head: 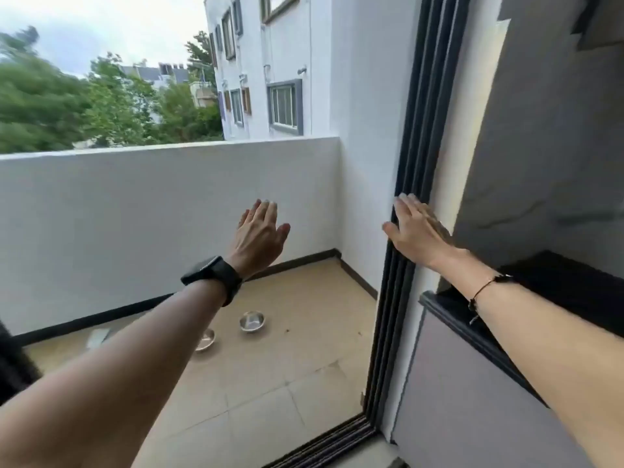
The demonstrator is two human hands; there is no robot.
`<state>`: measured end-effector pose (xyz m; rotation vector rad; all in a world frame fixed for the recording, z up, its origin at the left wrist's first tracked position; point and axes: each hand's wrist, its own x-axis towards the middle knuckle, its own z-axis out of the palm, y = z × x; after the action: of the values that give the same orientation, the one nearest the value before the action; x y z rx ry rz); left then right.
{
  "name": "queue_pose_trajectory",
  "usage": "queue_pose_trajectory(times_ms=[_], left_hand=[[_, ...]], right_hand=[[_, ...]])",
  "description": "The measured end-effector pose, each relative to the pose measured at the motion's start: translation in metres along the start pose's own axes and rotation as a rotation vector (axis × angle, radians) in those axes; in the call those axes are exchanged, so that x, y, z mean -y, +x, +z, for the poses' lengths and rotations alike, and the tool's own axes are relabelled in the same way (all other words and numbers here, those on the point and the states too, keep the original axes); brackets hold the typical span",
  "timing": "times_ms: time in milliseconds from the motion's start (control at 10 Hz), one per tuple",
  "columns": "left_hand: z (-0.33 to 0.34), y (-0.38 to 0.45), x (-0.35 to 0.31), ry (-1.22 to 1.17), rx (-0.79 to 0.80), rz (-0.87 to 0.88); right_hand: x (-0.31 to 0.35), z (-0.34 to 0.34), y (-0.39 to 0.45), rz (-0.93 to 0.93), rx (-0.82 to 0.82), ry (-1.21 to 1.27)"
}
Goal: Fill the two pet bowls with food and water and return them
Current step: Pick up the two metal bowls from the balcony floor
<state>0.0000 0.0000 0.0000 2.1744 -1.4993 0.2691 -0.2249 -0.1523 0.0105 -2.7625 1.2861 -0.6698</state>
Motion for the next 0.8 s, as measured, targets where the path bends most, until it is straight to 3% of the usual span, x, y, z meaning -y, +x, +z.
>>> queue_pose_trajectory(times_ms=[300,800], left_hand=[[-0.001,-0.021,0.156,0.104,0.067,-0.296],[0.038,0.078,0.284,0.205,0.144,-0.484]], right_hand=[[0.11,0.125,0.07,-0.157,0.172,0.134],[0.195,0.247,0.247,-0.355,0.274,0.174]])
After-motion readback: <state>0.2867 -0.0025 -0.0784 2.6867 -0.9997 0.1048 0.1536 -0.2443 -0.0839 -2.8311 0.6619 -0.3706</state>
